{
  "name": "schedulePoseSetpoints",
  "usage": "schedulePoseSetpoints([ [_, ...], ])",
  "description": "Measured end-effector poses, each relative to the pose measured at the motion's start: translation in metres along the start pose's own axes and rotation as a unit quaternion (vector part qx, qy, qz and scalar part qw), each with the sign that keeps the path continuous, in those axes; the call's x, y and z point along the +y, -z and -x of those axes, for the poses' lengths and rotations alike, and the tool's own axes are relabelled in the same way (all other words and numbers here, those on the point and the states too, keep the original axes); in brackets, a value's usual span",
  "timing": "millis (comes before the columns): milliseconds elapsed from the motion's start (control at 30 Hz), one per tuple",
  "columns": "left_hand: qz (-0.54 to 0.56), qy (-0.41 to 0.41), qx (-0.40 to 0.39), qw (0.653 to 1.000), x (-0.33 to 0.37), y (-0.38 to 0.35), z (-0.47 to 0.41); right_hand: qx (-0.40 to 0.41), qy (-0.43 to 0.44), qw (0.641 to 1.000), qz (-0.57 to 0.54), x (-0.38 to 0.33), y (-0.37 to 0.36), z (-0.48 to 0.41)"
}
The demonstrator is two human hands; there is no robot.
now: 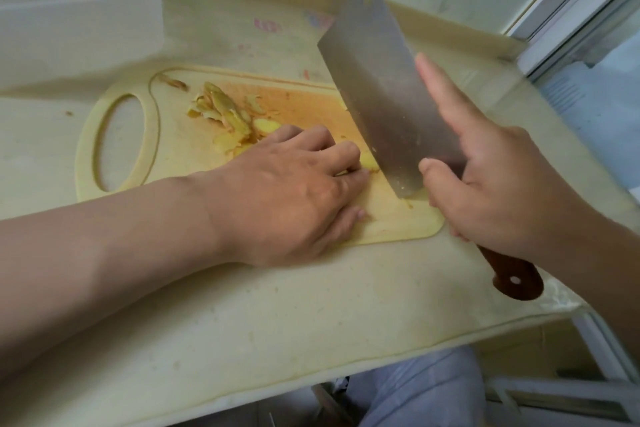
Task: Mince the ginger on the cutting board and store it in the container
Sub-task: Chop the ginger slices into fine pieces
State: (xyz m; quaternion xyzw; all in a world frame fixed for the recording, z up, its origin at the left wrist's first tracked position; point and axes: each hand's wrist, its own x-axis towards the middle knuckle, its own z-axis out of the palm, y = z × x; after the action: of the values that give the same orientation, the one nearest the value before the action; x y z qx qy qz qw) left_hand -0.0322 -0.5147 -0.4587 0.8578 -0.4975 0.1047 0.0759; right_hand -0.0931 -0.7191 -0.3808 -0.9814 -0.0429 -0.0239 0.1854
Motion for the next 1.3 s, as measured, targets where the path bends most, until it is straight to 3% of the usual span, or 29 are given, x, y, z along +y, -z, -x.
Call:
schedulePoseSetpoints([
  [367, -0.003, 0.002, -0.003, 1.000, 0.000, 0.001, -0.001, -0.096, 0.004, 0.992, 0.082, -0.020, 0.009, -0.036],
  [1300, 0.002, 0.069, 0.028, 0.997, 0.004, 0.003, 0.001, -0.040, -0.001, 0.999, 0.013, -0.005, 0.005, -0.001],
])
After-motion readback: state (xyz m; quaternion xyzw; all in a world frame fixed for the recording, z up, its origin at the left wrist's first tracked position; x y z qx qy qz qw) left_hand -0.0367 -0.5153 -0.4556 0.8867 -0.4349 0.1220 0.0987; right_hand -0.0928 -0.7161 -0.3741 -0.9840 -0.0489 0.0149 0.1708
